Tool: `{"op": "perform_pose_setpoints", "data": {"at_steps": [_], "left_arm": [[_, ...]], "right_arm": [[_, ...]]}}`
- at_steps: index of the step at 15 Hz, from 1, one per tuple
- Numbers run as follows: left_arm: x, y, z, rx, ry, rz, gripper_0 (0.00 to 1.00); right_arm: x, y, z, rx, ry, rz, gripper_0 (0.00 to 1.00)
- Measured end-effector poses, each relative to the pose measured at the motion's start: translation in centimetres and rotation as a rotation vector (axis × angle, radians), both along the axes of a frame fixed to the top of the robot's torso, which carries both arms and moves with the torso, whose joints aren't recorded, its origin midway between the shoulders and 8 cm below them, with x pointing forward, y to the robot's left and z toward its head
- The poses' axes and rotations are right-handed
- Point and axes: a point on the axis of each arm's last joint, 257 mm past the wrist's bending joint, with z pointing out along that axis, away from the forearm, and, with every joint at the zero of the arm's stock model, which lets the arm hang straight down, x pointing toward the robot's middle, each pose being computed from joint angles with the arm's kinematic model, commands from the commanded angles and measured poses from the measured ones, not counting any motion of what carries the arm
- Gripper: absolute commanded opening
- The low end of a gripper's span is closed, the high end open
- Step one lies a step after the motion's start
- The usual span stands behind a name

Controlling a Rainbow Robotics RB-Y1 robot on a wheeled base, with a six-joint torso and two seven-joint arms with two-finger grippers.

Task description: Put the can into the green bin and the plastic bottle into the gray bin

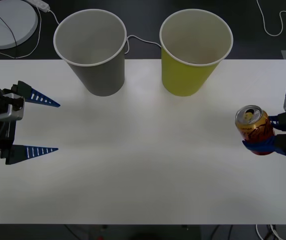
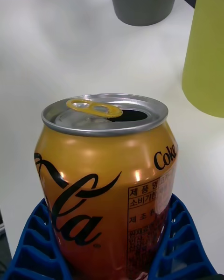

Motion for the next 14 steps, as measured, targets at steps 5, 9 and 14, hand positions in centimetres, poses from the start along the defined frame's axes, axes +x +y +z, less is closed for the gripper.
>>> {"op": "perform_pose_setpoints", "data": {"at_steps": [5,9,14], "left_arm": [[0.0,0.0,0.0,0.000,0.000,0.000,1.00],[0.0,0.0,0.0,0.000,0.000,0.000,1.00],[0.0,0.0,0.0,0.000,0.000,0.000,1.00]], "right_arm": [[-0.4,0.0,4.0,-0.071,0.075,-0.035,0.00],[0.6,0.3,8.1,-0.095,0.062,-0.096,0.00],[1.5,1.4,11.6,-0.139,0.089,-0.150,0.00]]}}
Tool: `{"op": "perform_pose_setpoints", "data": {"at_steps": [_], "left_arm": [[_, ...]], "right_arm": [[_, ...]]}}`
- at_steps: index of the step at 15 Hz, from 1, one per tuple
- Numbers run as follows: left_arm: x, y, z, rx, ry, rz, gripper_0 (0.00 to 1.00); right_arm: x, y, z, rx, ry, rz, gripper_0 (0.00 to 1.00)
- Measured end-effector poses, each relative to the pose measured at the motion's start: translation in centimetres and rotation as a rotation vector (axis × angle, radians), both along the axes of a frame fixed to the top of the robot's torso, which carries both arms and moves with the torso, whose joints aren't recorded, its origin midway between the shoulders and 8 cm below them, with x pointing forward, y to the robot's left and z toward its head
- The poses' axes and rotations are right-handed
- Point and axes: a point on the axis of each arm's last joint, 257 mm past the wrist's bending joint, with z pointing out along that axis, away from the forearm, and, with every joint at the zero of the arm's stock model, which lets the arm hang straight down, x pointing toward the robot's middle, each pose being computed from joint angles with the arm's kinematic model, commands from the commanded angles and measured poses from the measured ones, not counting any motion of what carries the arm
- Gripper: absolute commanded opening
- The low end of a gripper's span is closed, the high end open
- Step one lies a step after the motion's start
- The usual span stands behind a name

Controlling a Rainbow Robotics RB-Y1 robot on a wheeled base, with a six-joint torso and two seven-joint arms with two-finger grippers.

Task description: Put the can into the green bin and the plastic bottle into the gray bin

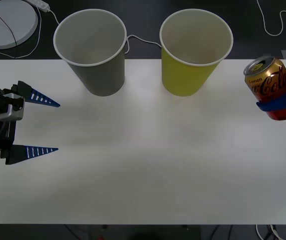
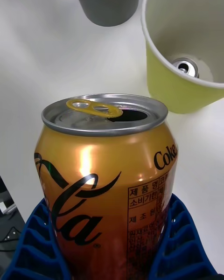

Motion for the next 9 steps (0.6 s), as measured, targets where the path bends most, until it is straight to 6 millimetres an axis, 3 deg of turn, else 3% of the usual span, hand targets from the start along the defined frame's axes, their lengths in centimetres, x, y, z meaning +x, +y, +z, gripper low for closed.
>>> {"op": "perform_pose_setpoints", "data": {"at_steps": [9], "left_arm": [[0.0,0.0,0.0,0.000,0.000,0.000,1.00]], "right_arm": [[5.4,1.2,4.4,-0.084,-0.019,-0.020,0.00]]}}
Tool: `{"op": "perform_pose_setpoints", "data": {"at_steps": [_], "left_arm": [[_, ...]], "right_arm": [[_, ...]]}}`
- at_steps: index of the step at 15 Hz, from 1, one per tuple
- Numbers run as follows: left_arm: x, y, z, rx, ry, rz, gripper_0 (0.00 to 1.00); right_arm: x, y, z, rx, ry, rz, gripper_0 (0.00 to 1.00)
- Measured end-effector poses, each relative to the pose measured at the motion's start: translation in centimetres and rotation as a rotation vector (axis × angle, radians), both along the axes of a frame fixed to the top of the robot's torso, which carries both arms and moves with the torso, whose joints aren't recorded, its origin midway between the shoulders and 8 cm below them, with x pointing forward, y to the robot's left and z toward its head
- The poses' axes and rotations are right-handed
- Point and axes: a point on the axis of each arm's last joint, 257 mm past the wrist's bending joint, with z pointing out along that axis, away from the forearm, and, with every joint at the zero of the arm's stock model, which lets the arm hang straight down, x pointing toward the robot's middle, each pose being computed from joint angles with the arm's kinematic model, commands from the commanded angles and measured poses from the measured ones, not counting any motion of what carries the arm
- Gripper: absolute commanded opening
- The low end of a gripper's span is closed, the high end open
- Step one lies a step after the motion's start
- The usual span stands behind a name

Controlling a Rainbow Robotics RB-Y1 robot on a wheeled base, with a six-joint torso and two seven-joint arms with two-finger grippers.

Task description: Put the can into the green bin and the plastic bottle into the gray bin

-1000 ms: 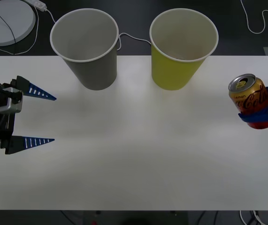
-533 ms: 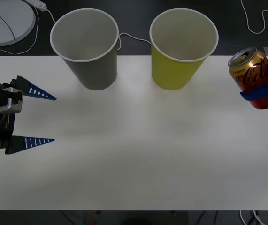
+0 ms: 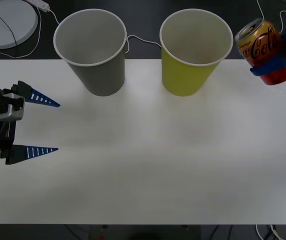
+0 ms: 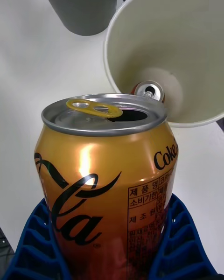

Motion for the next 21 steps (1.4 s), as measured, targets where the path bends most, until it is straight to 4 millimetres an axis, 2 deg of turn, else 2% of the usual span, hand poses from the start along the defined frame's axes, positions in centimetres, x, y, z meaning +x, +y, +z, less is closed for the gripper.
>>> {"op": "perform_pose_setpoints", "data": {"at_steps": [11,21], "left_arm": [[0.0,0.0,0.0,0.000,0.000,0.000,1.00],[0.0,0.0,0.0,0.000,0.000,0.000,1.00]], "right_arm": [[8.4,3.9,2.4,-0.047,-0.015,-0.056,0.00],[13.8,8.4,2.2,-0.111,-0.020,-0.103,0.00]]}}
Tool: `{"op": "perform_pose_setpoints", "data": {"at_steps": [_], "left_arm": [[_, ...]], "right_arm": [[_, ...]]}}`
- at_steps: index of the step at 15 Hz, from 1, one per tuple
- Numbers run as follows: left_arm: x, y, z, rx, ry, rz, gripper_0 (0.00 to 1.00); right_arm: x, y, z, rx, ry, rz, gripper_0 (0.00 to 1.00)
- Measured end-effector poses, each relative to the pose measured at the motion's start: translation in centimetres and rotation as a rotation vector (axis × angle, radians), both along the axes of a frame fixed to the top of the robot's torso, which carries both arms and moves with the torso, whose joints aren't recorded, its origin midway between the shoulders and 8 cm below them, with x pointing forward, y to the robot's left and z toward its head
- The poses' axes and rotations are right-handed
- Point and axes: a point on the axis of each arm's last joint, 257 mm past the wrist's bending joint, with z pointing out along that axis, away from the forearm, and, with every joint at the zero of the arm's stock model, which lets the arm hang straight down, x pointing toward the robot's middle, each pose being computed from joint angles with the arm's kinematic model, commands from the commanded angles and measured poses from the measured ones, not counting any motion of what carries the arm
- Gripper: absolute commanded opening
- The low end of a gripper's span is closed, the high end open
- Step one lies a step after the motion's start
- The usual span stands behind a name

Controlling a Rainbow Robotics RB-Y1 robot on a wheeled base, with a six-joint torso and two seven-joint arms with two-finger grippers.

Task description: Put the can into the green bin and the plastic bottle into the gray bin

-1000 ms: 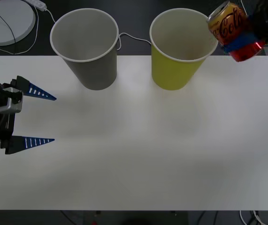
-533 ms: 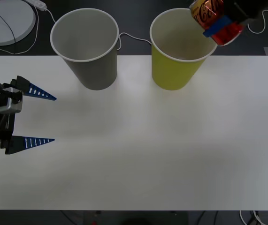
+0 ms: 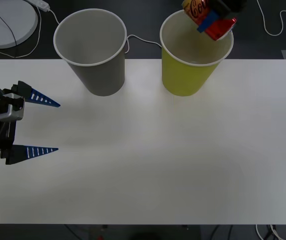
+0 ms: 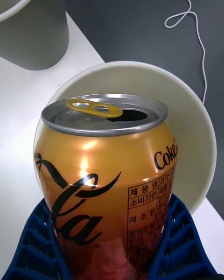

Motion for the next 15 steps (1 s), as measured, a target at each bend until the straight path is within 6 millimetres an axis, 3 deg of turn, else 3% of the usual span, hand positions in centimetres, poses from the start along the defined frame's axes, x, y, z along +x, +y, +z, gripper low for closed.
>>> {"op": "perform_pose_setpoints", "data": {"at_steps": [5,6,7,8,9,15], "left_arm": [[0.0,0.0,0.0,0.000,0.000,0.000,1.00],[0.0,0.0,0.0,0.000,0.000,0.000,1.00],[0.0,0.0,0.0,0.000,0.000,0.000,1.00],[0.0,0.0,0.0,0.000,0.000,0.000,1.00],[0.0,0.0,0.0,0.000,0.000,0.000,1.00],[0.0,0.0,0.0,0.000,0.000,0.000,1.00]], "right_arm": [[1.1,0.8,0.3,-0.029,0.001,0.010,0.03],[1.1,0.8,0.3,-0.037,-0.004,0.021,0.15],[1.1,0.7,0.3,-0.043,-0.006,0.030,0.61],[1.1,0.6,0.4,-0.048,-0.008,0.036,0.92],[1.0,0.5,0.6,-0.053,-0.014,0.041,1.00],[0.2,-0.7,1.5,-0.038,-0.010,0.071,1.00]]}}
